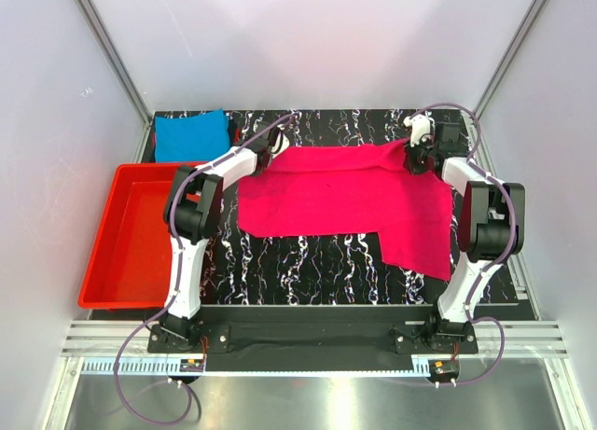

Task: Fold and stack the t-shirts
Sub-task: Fold the tshirt

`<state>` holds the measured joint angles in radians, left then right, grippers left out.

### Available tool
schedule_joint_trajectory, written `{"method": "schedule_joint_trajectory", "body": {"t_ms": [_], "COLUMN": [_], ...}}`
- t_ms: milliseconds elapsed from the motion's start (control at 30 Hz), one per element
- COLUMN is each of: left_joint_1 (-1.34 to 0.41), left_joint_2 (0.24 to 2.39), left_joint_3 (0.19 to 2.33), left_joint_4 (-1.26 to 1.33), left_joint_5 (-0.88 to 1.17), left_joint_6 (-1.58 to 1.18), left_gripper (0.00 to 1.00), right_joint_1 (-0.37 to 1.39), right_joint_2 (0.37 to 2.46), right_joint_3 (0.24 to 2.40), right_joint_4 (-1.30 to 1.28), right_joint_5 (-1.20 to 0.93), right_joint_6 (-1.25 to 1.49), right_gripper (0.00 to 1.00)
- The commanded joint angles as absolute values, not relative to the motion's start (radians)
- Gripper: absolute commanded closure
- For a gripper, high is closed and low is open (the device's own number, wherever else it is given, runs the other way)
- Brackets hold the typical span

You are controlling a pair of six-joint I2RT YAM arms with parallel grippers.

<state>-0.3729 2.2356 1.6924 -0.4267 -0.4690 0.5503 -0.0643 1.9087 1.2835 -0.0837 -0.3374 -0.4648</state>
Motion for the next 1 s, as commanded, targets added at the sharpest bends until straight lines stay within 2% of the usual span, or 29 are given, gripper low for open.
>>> {"method": "schedule_joint_trajectory", "body": {"t_ms": [0, 133, 233, 500, 567, 667, 833, 967], "left_joint_1": [-0.371, -0.370, -0.367, -0.361, -0.356, -0.354, -0.351, -0.324], "left_joint_2": [2.198, 2.174, 2.120, 2.117, 2.123, 2.129, 2.207, 2.261], "left_joint_3": [1.696, 1.727, 1.727, 1.836, 1.851, 1.800, 1.845, 1.893], "left_joint_4": [-0.397, -0.422, -0.431, -0.531, -0.555, -0.509, -0.573, -0.618], "left_joint_5": [-0.564, -0.591, -0.540, -0.447, -0.297, -0.134, -0.138, -0.107], "left_joint_6": [0.552, 0.486, 0.414, 0.217, 0.119, 0.043, -0.044, -0.084], "left_gripper": [0.64, 0.63, 0.58, 0.50, 0.49, 0.48, 0.48, 0.47], "right_joint_1": [-0.048, -0.048, -0.049, -0.051, -0.072, -0.133, -0.230, -0.268], "right_joint_2": [1.873, 1.824, 1.799, 1.735, 1.732, 1.773, 1.842, 1.890], "right_joint_3": [1.327, 1.321, 1.361, 1.390, 1.379, 1.377, 1.353, 1.299], "right_joint_4": [-0.184, -0.192, -0.235, -0.342, -0.354, -0.402, -0.466, -0.407], "right_joint_5": [-0.396, -0.367, -0.324, -0.223, -0.154, -0.161, -0.132, -0.139], "right_joint_6": [-0.451, -0.366, -0.260, -0.072, 0.024, 0.190, 0.294, 0.324], "right_gripper": [0.71, 0.56, 0.50, 0.48, 0.48, 0.48, 0.50, 0.52]}}
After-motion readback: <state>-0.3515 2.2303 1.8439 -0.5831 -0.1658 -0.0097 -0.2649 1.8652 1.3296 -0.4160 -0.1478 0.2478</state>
